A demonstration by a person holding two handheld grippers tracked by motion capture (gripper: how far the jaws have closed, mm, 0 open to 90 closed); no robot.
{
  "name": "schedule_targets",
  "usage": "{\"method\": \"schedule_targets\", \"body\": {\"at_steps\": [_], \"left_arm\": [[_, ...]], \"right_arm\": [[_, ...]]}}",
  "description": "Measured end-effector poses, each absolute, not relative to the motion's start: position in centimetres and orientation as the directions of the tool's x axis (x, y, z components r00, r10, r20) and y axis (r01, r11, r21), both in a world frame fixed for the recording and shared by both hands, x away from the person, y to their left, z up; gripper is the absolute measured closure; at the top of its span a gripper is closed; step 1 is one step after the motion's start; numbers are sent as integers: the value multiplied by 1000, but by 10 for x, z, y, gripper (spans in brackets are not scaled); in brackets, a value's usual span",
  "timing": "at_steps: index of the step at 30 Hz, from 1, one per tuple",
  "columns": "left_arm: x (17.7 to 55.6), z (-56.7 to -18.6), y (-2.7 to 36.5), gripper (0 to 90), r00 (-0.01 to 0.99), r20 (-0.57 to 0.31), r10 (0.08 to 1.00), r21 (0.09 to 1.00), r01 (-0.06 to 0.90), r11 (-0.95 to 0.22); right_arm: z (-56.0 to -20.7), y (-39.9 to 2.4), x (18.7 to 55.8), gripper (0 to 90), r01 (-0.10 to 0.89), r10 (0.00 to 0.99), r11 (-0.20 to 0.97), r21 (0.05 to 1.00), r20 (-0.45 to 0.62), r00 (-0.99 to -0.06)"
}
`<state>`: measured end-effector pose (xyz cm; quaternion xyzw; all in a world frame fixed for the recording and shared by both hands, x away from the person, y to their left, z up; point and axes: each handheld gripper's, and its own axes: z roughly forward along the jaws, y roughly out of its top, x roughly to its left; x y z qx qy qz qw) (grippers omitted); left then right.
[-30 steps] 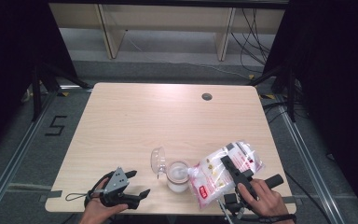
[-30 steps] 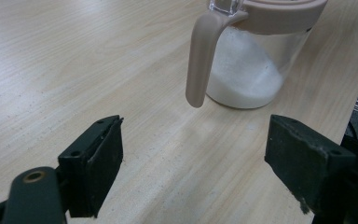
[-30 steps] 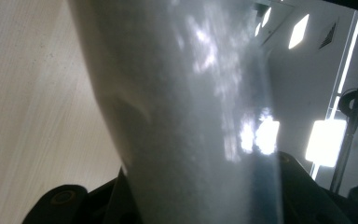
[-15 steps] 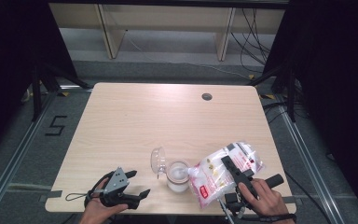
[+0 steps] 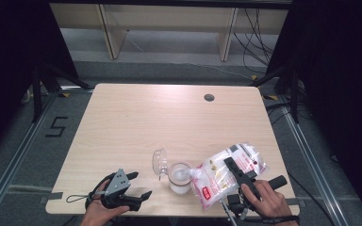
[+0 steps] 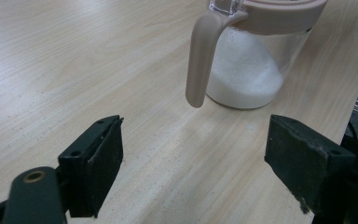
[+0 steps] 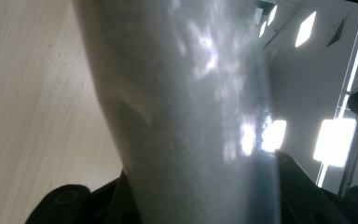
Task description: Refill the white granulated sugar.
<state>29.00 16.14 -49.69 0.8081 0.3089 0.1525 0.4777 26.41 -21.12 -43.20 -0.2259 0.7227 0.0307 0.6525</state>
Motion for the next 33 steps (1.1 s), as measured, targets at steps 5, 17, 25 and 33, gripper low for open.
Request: {"method": "schedule_targets", "body": {"at_steps": [5, 17, 25, 33], "left_arm": [[290, -497, 162, 188, 765, -52, 641, 864, 356, -355], [290, -497, 162, 188, 764, -50, 644, 866, 354, -352], [290, -496, 162, 188, 768, -48, 639, 862, 355, -361], [290, -496, 162, 190, 766, -41, 641, 861, 353, -367]], "right_arm": [[-433, -212, 264, 703, -357, -276, 903, -238, -959, -59], [-435, -215, 265, 706, -350, -273, 909, -227, -958, -87], [-437, -215, 267, 708, -352, -291, 904, -241, -952, -95], [-441, -215, 268, 717, -339, -308, 904, -260, -946, -96]]}}
